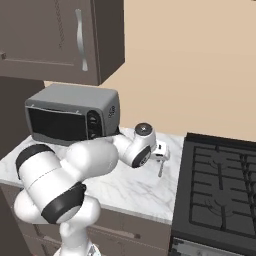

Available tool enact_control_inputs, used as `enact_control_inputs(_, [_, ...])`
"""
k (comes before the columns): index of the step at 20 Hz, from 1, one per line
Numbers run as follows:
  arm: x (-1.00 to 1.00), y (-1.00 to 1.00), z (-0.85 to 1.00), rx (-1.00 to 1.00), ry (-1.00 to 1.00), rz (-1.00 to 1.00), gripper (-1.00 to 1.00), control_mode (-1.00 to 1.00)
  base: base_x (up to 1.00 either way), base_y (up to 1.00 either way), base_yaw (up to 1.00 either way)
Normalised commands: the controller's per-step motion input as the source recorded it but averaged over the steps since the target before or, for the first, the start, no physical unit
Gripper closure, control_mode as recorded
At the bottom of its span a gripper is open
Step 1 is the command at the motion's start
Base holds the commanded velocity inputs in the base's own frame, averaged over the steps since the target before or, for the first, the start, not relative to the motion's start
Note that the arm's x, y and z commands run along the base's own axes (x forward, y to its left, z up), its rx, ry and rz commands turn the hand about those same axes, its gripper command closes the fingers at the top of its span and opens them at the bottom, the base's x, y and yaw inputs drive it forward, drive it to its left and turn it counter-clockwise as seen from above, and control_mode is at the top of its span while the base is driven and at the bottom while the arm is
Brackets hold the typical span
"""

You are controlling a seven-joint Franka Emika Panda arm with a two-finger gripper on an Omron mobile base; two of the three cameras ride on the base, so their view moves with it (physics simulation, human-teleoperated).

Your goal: Organize the utensils by type. Pick up the wooden spoons from the counter and place them in the open cabinet. Then pick up the metallic utensils from the counter and place them in the open drawer.

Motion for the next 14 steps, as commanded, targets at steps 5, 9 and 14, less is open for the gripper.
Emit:
enact_control_inputs(5, [0.33, -0.39, -0.36, 0.0, 0.09, 0.06, -1.0, -1.0, 0.0, 0.0, 0.0])
enact_control_inputs(9, [0.29, -0.13, -0.39, 0.0, 0.05, 0.01, -1.0, -1.0, 0.0, 0.0, 0.0])
enact_control_inputs(14, [0.49, -0.11, -0.26, 0.0, 0.0, 0.0, -1.0, -1.0, 0.0, 0.0, 0.0])
